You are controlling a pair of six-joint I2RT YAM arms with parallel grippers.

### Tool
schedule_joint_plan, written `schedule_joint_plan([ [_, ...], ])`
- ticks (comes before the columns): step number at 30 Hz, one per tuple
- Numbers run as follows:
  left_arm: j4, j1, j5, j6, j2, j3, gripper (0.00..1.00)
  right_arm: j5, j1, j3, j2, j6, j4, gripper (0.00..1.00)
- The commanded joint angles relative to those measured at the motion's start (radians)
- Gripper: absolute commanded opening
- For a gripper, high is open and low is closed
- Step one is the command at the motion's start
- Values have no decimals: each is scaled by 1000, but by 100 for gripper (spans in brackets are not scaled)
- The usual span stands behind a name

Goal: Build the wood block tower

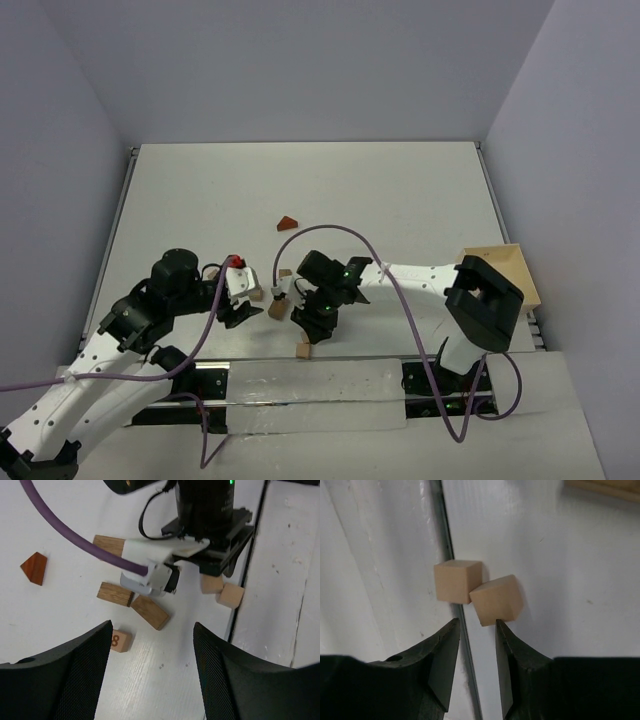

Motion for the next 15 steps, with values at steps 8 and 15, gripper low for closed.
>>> schedule_joint_plan([
  [8,117,56,-105,-112,-35,58,74,112,6,125,105,17,-14,37],
  [15,121,64,-122,-105,-54,45,75,64,17,116,73,0,-39,29],
])
